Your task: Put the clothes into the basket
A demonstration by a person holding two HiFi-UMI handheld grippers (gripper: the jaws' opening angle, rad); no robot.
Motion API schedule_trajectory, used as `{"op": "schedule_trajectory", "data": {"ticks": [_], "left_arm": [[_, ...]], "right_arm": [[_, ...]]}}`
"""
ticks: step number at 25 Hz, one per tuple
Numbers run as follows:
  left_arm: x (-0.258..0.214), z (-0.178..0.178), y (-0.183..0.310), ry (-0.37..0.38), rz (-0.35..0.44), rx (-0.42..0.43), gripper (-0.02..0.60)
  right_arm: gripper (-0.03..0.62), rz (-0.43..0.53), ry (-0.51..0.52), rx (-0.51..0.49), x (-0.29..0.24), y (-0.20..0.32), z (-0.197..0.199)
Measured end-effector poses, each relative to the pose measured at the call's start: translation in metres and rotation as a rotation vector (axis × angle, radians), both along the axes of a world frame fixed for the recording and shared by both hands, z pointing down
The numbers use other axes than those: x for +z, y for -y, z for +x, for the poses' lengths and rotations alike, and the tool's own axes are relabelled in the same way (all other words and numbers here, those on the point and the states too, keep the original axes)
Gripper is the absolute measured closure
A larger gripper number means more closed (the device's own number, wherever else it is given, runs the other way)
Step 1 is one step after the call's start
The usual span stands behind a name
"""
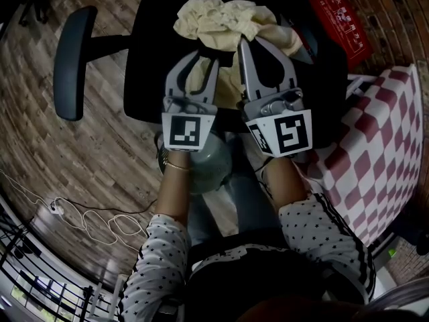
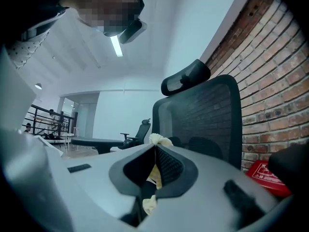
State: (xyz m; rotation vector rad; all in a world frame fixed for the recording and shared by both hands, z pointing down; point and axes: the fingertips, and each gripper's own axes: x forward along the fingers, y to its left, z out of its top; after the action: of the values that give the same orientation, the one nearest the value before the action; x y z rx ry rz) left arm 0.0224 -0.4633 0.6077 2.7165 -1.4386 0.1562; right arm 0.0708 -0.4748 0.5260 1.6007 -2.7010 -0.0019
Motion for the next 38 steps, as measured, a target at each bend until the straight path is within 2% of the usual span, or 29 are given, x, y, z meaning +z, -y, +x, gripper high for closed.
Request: {"op": "schedule_trajectory", "data": {"ticks": [3, 8, 12, 20, 24, 34, 38], "left_arm": [[-0.001, 0.005, -0.002, -0.023, -0.011, 0.004, 0.477], [-0.003, 0.014, -0.006, -0.044, -0.029, 0.028, 0.436], [-0.01, 0.026, -0.007, -0.07, -0.026, 0.055, 0.413], [-0.009, 0.051, -0.004, -0.134, -0.081, 0.083, 0.39], [-0.005, 0.056, -0.005, -0.132, -0.083, 0.123, 0.37], [-0.001, 0.07, -0.007, -0.137, -0.074, 0.266, 0.37], [0.001, 0.075, -0.001, -0.153, -0.091, 0.283, 0.37]], "right_arm": [[0.565, 0.008, 0.002, -0.032, -0.005, -0.004, -0.009], [0.565, 0.026, 0.027, -0.058, -0.018, -0.01, -0.019], [0.565, 0.024, 0.044, -0.06, -0.021, -0.011, -0.019], [0.565, 0.012, 0.067, -0.062, -0.021, -0.013, -0.013], [0.565, 0.008, 0.047, -0.084, -0.02, -0.014, -0.014], [0.565, -0.005, 0.049, -0.11, -0.019, -0.016, -0.015], [0.565, -0.001, 0.034, -0.128, -0.019, -0.016, -0.016]]}}
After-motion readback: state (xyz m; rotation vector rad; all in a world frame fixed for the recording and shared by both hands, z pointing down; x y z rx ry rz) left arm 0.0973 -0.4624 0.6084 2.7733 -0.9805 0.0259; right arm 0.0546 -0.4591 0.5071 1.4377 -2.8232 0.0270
